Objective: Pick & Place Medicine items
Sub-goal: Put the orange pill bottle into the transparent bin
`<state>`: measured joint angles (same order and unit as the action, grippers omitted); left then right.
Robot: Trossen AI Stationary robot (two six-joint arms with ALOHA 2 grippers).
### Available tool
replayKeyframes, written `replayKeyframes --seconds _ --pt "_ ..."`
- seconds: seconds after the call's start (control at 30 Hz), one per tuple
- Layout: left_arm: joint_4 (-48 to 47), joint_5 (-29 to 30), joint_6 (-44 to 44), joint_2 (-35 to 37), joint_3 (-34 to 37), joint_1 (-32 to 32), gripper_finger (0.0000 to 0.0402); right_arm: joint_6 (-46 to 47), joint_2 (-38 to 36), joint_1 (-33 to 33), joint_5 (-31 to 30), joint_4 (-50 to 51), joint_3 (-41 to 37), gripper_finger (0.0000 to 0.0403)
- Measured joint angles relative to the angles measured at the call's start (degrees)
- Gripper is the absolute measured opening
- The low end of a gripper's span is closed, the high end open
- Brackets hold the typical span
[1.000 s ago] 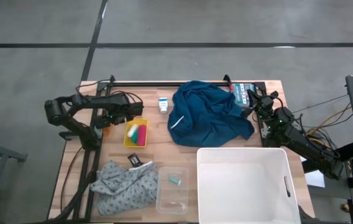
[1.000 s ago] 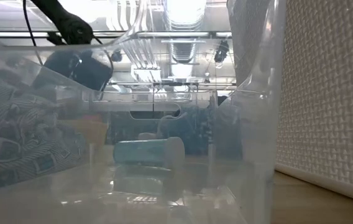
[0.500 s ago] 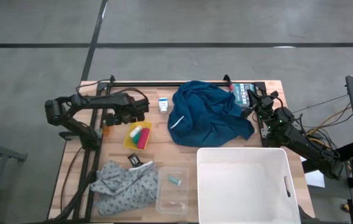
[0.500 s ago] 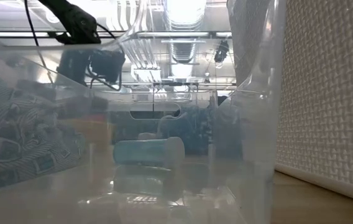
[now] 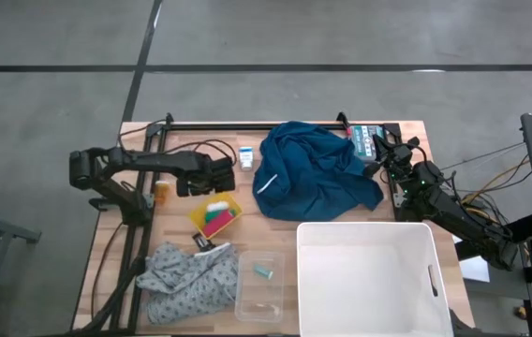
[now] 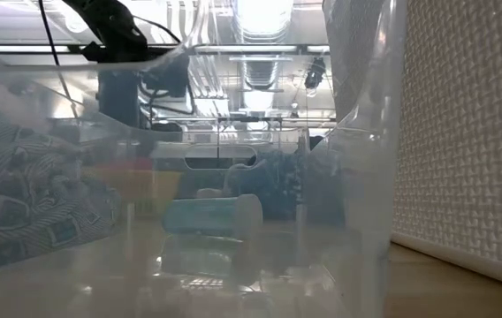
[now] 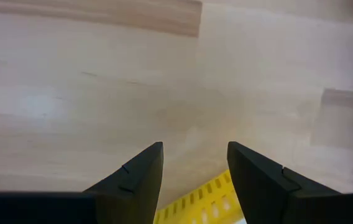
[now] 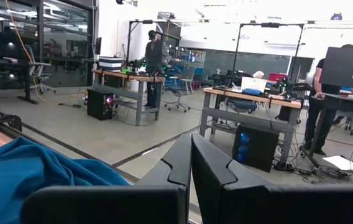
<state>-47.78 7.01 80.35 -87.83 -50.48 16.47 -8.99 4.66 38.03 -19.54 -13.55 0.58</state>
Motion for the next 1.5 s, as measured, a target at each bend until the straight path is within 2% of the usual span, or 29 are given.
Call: replayKeyframes --seconds 0.17,0.27,0.47,0.6,0.73,1.1,1.5 --pt "-4.72 0.71 -0.47 0.0 -0.26 0.71 0.0186 0.0 -0.02 0.01 0.02 0.01 0.0 0.0008" --pt "-11.06 3.6 0.34 0.0 -1.03 1.21 0.0186 0.0 -0.01 0.0 -0.01 0.01 0.0 0.0008" --pt "-24.29 6.89 9.39 0.0 -1.15 1.21 0.0186 0.0 0.01 0.0 0.0 0.01 0.0 0.0008" --pt "-27.82 10.73 12.71 0.04 0.25 1.25 0.0186 0.0 0.01 0.01 -0.01 0.01 0.0 0.0008" --pt "-28.3 13.59 12.96 0.02 2.14 1.31 0.0186 0.0 0.01 -0.01 -0.01 0.01 0.0 0.0008" --pt "-26.4 13.59 12.66 0.0 8.92 2.16 0.0186 0.0 0.01 0.0 -0.01 0.01 0.0 0.0008" --pt "-24.19 14.45 9.01 0.0 9.67 2.43 0.0186 0.0 0.01 -0.01 -0.01 0.01 0.0 0.0008"
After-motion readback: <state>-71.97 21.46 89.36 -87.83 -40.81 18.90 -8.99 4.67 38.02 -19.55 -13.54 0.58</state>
